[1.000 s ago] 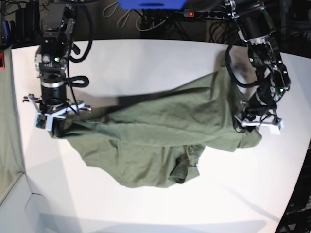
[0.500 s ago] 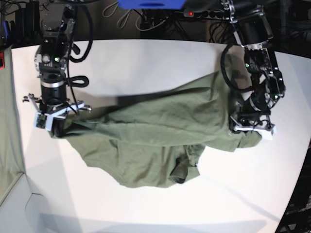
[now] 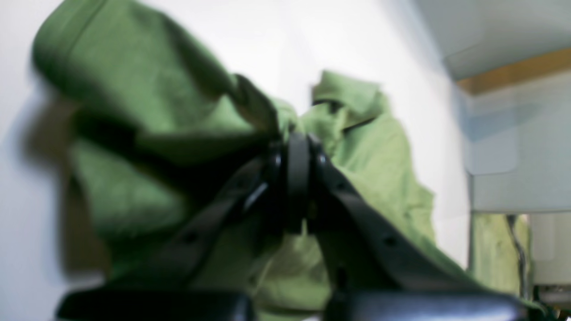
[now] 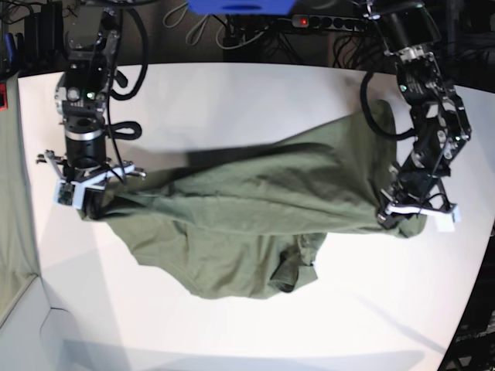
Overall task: Layout the t-shirt on the table in an organized manner, then fold the t-shirt properly
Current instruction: 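Drag the grasped edge with the left gripper away from the right gripper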
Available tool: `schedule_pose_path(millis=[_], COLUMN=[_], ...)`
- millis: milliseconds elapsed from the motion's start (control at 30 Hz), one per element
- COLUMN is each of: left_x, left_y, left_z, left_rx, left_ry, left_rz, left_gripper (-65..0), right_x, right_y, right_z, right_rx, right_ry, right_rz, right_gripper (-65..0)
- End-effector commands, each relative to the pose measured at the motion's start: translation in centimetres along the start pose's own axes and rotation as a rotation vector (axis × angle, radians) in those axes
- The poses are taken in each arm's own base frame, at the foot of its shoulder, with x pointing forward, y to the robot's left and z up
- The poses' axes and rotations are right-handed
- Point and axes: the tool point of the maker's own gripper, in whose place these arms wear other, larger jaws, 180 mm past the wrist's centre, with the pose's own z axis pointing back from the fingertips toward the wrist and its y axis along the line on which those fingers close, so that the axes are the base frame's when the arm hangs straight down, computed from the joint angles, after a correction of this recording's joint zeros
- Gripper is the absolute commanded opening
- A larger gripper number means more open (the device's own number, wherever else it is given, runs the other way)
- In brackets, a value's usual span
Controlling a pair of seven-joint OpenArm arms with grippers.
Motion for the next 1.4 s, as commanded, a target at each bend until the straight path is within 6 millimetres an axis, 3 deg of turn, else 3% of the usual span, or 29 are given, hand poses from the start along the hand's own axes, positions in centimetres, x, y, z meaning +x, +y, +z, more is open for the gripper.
schedule_pose_path(millis=[0, 133, 267, 633, 833, 1067, 1200, 1367], left_x=[1.5, 1.7, 1.1, -7.8, -11.8, -14.8, -15.9, -15.4], left_y=[-1.2, -2.4, -2.0, 2.3, 2.1, 2.6, 2.6, 1.6], left_z=[0.6, 2.5, 5.2, 10.0, 9.6, 9.2, 10.0, 10.9], left_rx=[-0.042, -0.072, -0.057, 0.008, -0.003, 0.004, 0.004, -0.016], left_ry=[-0.048, -0.076, -0.090, 0.141, 0.261, 0.348, 0.377, 0.363], left_rz=[-0.013, -0.041, -0.071, 0.052, 0.063, 0.087, 0.100, 0.079], left_gripper=[-65.0, -65.0, -65.0, -65.0, -62.1, -40.0, -37.9, -38.2], right_x=[1.8, 1.9, 1.9, 1.8, 1.7, 1.6, 1.5, 1.5], right_y=[-0.1, -0.1, -0.1, -0.2, -0.1, -0.1, -0.2, -0.3], right_z=[-0.1, -0.1, -0.1, -0.1, 0.0, 0.0, 0.0, 0.1], right_rx=[-0.002, -0.002, -0.002, -0.003, -0.002, -0.002, -0.003, -0.006], right_ry=[-0.063, -0.064, -0.064, -0.063, -0.060, -0.058, -0.055, -0.055], right_rz=[0.002, 0.001, 0.001, 0.003, 0.001, 0.001, 0.003, 0.003], right_gripper=[-65.0, -65.0, -65.0, -65.0, -65.0, -65.0, -65.0, -65.0])
